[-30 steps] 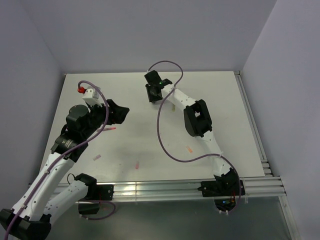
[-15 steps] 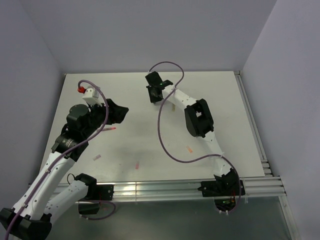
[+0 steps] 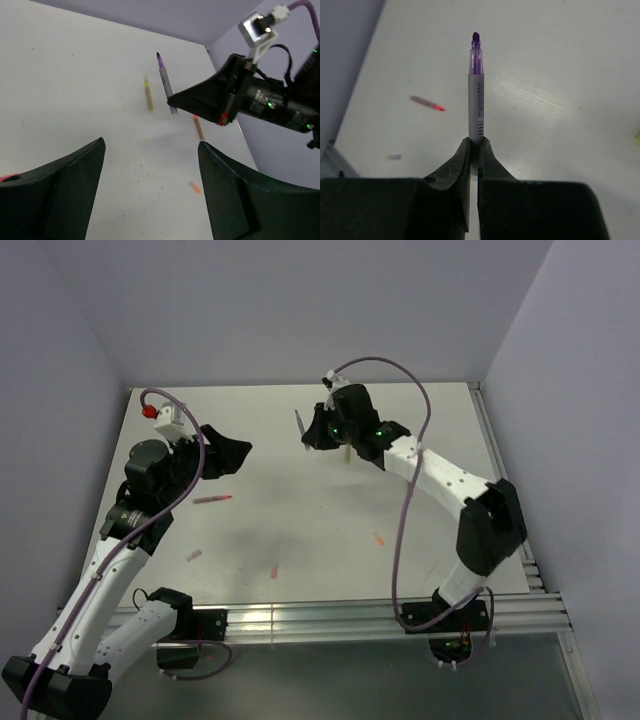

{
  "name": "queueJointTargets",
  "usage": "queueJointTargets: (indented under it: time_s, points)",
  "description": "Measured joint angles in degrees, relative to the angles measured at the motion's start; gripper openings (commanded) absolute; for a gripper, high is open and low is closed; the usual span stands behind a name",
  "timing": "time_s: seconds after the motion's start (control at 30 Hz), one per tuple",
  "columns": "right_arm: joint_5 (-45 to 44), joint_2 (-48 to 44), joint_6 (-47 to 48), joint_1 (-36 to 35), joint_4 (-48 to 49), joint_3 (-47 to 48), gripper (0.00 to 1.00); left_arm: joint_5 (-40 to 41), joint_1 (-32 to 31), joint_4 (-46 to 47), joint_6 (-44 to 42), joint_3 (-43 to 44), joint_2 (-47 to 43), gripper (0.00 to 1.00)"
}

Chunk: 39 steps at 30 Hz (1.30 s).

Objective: Insert the pens into the pen caps

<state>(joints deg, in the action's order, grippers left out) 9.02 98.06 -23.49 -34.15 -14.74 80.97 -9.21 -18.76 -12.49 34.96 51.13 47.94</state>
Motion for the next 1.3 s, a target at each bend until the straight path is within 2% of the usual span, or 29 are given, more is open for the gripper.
queueJointTargets:
  time_s: [0.17, 0.43, 0.67, 1.07, 1.3]
  points:
    - [4.31, -10.78, -4.17, -4.28, 8.76, -9.38, 0.0, -5.46, 0.52, 3.21, 1.18, 0.02, 1.44, 0.81]
    - [6.03, -17.51, -10.34, -10.58, 13.51, -19.89, 0.0, -11.76, 0.57, 6.08, 1.95, 0.13, 2.95, 0.8]
    - [5.42, -20.17, -12.31, -12.63, 17.25, -19.93, 0.0, -15.08, 0.57, 8.52, 3.45, -0.66, 3.28, 0.8]
    - [3.69, -20.15, -12.7, -15.63, 17.18, -18.23, 0.0, -18.67, 0.57, 11.43, 5.27, -2.51, 5.2, 0.77]
    - [3.28, -20.13, -12.68, -16.79, 17.25, -17.16, 0.0, -19.74, 0.57, 12.5, 6.25, -3.04, 5.2, 0.69]
